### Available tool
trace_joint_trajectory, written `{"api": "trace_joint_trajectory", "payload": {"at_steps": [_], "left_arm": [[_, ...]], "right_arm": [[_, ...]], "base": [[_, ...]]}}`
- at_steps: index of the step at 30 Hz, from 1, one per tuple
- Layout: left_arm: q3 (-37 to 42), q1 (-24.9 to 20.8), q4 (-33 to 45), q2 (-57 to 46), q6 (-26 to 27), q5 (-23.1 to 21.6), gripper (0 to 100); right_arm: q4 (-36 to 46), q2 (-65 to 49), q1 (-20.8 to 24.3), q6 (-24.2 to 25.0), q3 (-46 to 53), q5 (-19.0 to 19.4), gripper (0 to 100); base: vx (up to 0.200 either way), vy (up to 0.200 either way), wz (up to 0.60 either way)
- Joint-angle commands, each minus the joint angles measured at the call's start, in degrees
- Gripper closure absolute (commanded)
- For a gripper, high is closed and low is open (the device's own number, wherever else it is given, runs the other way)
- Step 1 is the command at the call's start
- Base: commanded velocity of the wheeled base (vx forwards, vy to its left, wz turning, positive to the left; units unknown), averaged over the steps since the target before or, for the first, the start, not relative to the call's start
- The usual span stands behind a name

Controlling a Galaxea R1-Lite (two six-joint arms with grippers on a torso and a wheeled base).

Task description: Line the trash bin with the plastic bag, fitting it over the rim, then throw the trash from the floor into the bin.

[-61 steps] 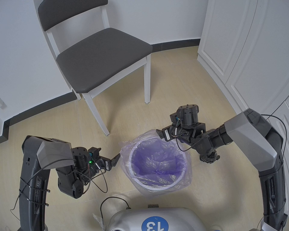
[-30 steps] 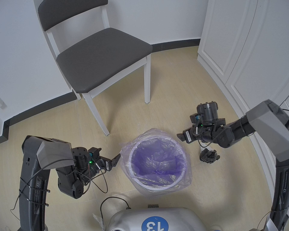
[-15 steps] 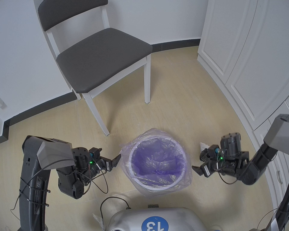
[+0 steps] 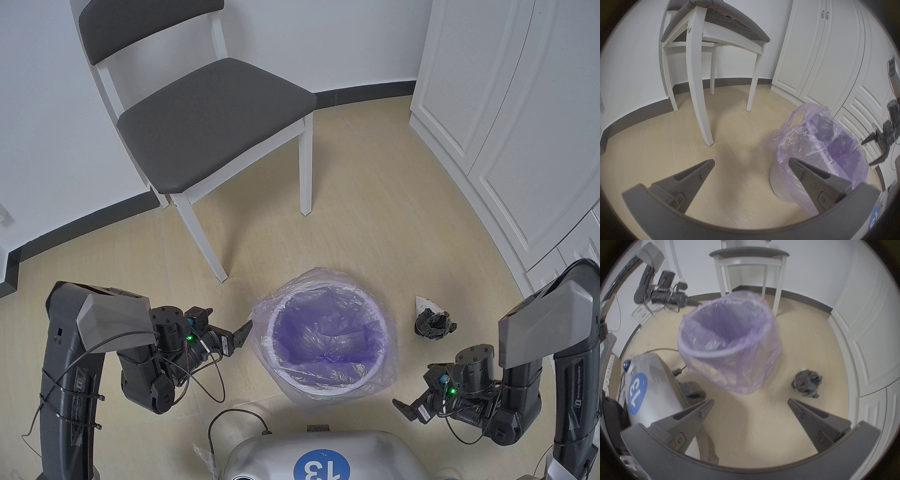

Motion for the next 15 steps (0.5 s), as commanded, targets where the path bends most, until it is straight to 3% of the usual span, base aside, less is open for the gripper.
{"api": "trace_joint_trajectory", "payload": {"at_steps": [1,7,15], "left_arm": [[0.14,-0.14,-1.02,-0.56,0.03,-0.01,0],[0.40,-0.06,-1.02,-1.35,-0.32,-0.01,0],[0.49,0.21,-1.02,-1.43,-0.32,-0.01,0]], "right_arm": [[2.60,3.52,-0.99,-0.49,-6.16,-0.11,0],[11.13,0.62,-2.13,-0.76,-14.33,-0.11,0],[31.87,-0.88,-4.95,-1.46,-35.42,-0.11,0]], "base": [[0.000,0.000,0.00],[0.000,0.000,0.00],[0.000,0.000,0.00]]}}
